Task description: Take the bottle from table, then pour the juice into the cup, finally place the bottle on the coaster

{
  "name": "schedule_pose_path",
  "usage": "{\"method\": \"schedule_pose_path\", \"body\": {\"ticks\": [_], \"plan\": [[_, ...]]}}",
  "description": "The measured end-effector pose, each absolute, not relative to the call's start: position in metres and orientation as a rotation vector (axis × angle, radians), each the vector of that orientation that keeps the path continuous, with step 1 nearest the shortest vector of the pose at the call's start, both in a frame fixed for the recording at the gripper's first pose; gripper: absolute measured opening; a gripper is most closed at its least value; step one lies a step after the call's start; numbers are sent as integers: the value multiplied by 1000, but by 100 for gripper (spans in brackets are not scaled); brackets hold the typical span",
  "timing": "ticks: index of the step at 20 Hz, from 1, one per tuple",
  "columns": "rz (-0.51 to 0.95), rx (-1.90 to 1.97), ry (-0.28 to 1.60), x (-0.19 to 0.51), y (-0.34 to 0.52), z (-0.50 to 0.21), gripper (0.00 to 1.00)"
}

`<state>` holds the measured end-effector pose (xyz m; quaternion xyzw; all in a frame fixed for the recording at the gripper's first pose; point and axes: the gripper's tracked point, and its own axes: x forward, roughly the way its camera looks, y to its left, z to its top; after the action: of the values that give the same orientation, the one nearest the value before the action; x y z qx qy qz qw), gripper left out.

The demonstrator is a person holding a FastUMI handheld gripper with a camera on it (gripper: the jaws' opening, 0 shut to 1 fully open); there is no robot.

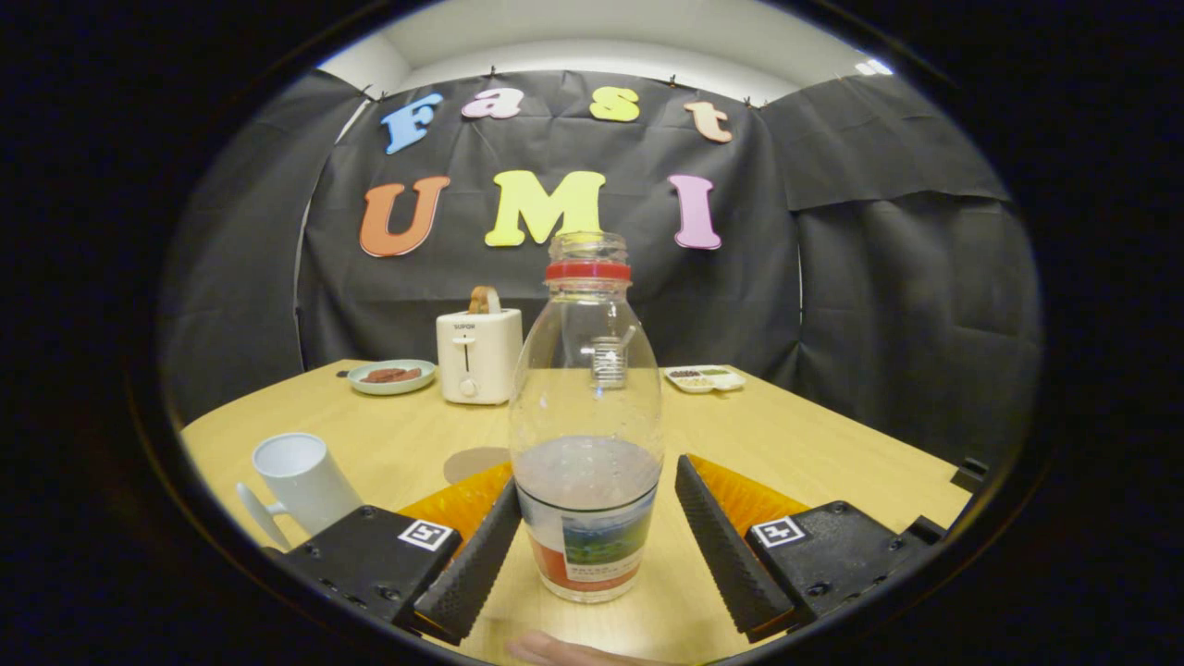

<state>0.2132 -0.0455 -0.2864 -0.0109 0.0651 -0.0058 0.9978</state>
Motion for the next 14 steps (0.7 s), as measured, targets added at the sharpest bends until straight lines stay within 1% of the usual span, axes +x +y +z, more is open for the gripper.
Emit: {"method": "schedule_pose_path", "body": {"ticks": [4,7,10,14], "plan": [[5,-29,111,217,-37,-281,100],[-20,-57,119,215,-38,-282,81],[-14,-109,110,204,-31,-275,79],[-43,-173,96,192,-36,-254,79]]}}
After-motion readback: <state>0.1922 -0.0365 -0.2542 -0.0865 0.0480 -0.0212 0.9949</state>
